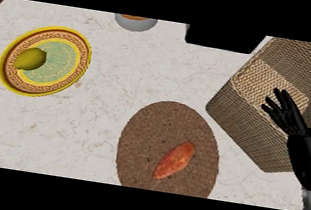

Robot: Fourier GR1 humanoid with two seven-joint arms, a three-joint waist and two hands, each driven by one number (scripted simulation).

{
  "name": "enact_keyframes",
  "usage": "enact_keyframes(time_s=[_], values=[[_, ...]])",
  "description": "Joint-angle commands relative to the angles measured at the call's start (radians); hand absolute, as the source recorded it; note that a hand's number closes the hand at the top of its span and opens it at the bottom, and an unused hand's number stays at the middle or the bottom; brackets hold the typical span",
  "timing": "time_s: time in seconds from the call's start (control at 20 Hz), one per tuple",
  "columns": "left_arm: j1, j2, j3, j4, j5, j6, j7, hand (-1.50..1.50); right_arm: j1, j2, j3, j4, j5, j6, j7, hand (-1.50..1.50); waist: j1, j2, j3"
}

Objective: Pick the sweet potato from the placemat and place it in the basket

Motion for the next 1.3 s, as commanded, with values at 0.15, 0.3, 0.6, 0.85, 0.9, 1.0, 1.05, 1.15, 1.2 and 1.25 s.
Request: enact_keyframes(time_s=[0.15, 0.3, 0.6, 0.85, 0.9, 1.0, 1.05, 1.15, 1.2, 1.25], values=[[-0.147, 0.014, -0.065, -0.122, -0.091, -0.008, -0.079, 0.00, -0.087, 0.170, 0.047, -0.064, 0.050, -0.226, 0.136, 1.50, 0.021, 0.024, 0.068], [-0.140, 0.017, -0.060, -0.109, -0.084, -0.008, -0.064, 0.00, -0.093, 0.260, -0.195, -0.164, -0.008, -0.419, 0.000, 1.50, -0.113, -0.060, 0.105], [-0.291, -0.012, -0.182, -0.195, -0.168, -0.018, -0.024, 0.00, -0.235, 0.575, 0.182, 0.045, 0.226, -0.750, 0.083, -1.50, 0.046, 0.030, 0.065], [-0.295, -0.011, -0.183, -0.191, -0.186, -0.005, -0.015, 0.00, -0.302, 0.487, 0.211, 0.262, 0.449, -0.936, 0.264, -1.50, 0.031, 0.019, 0.054], [-0.288, -0.007, -0.180, -0.193, -0.182, -0.006, -0.005, 0.00, -0.301, 0.443, 0.205, 0.297, 0.468, -0.925, 0.315, -1.50, 0.027, 0.016, 0.052], [-0.315, 0.009, -0.164, -0.191, -0.188, 0.002, 0.012, 0.00, -0.312, 0.384, 0.201, 0.364, 0.495, -0.888, 0.412, -1.50, 0.012, 0.014, 0.049], [-0.296, -0.001, -0.174, -0.191, -0.192, 0.006, 0.006, 0.00, -0.303, 0.350, 0.224, 0.394, 0.510, -0.845, 0.461, -1.50, 0.015, 0.012, 0.047], [-0.315, 0.003, -0.162, -0.189, -0.181, -0.001, 0.011, 0.00, -0.323, 0.292, 0.262, 0.434, 0.530, -0.746, 0.541, -1.50, 0.012, 0.013, 0.042], [-0.311, -0.003, -0.174, -0.192, -0.194, 0.009, 0.012, 0.00, -0.339, 0.274, 0.286, 0.442, 0.533, -0.690, 0.582, -1.50, 0.020, 0.013, 0.042], [-0.302, -0.001, -0.178, -0.194, -0.189, 0.000, 0.020, 0.00, -0.329, 0.260, 0.332, 0.444, 0.544, -0.637, 0.616, -1.50, 0.025, 0.009, 0.041]])
